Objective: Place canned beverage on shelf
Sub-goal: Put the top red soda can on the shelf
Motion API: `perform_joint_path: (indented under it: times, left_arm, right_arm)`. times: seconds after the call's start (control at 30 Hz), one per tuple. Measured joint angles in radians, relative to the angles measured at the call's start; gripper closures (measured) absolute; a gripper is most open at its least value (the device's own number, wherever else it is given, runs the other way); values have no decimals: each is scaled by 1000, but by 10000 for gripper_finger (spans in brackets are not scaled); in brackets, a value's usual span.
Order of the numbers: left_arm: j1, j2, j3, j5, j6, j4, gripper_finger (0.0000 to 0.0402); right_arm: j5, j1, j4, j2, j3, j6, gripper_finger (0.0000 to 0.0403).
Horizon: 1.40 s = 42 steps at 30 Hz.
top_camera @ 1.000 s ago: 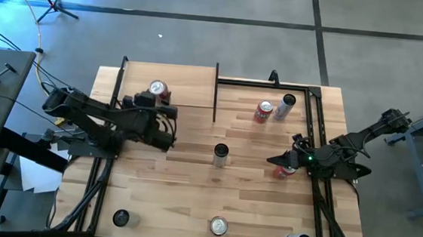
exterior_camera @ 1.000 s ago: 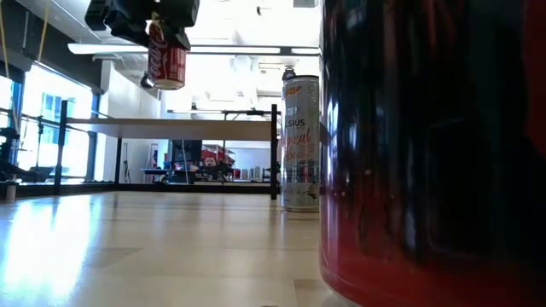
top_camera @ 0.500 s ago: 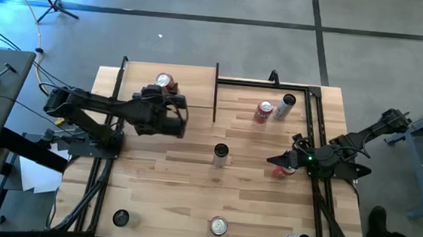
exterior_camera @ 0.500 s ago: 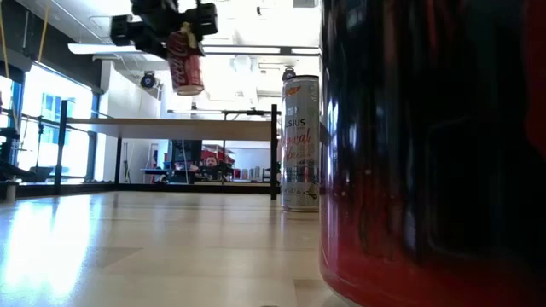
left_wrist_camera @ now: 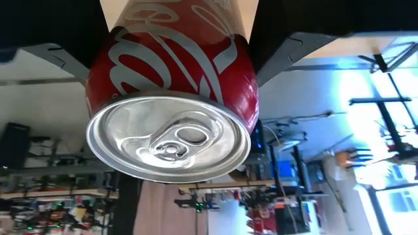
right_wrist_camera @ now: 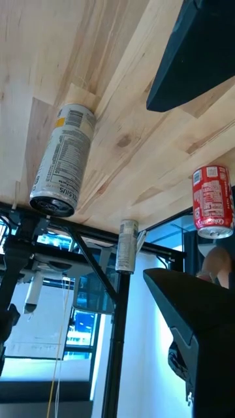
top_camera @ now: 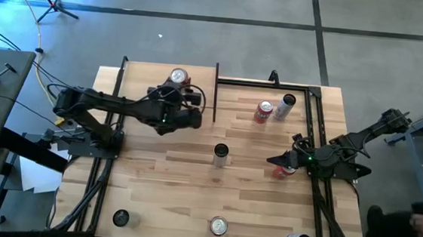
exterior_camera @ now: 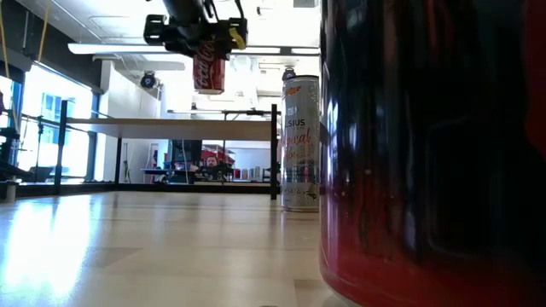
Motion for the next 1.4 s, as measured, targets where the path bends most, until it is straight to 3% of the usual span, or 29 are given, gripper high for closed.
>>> perform_joint_path:
  times: [0.13, 0.4, 0.63, 1.4]
  left_arm:
    - [32, 16, 0, 16, -48, -5, 149]
    - [108, 11, 0, 162, -84, -14, 149]
    - [171, 11, 0, 242, -145, -124, 149]
    - [269, -24, 0, 246, -494, -515, 149]
  right_arm:
    - [0, 0, -2, 0, 0, 0, 3]
    - [0, 0, -6, 0, 0, 0, 3]
    - [0, 0, -6, 0, 0, 0, 3]
    - [0, 0, -6, 0, 0, 0, 3]
